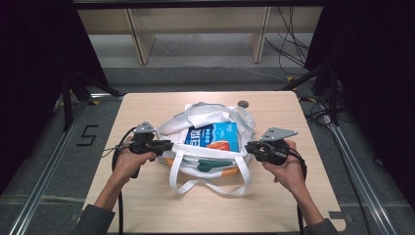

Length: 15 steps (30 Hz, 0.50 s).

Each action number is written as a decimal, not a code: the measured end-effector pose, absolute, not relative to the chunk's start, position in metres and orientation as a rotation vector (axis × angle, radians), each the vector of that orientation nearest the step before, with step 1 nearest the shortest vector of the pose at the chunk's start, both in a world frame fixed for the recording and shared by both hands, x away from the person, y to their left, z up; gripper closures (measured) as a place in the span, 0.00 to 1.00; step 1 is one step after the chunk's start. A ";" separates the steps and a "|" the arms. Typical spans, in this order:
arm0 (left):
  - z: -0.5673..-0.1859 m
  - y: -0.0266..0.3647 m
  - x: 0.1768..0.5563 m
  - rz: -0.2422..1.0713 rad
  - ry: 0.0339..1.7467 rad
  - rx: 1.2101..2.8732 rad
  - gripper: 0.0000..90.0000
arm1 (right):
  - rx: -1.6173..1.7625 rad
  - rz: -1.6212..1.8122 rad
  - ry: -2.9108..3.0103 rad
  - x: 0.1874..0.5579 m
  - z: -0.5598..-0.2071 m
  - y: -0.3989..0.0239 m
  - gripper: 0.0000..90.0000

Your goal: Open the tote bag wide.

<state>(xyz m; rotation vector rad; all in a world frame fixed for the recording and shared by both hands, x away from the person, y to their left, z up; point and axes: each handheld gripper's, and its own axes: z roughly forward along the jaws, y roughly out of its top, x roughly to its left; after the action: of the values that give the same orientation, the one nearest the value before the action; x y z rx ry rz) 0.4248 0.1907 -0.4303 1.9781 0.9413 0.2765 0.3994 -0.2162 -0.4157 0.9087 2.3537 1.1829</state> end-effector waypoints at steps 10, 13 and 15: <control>-0.422 0.194 0.412 0.264 0.923 1.951 0.79 | 0.918 1.200 2.310 0.398 -0.413 -0.222 0.85; -0.421 0.195 0.409 0.251 0.921 1.939 0.77 | 0.929 1.204 2.314 0.397 -0.413 -0.224 0.85; -0.419 0.194 0.407 0.260 0.915 1.938 0.77 | 0.954 1.203 2.320 0.395 -0.412 -0.224 0.85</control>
<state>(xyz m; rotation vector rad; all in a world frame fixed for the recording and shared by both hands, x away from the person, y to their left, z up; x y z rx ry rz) 0.4068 0.1941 -0.4195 1.9377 0.9150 0.2595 0.3950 -0.2235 -0.4124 0.9536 2.3203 1.2028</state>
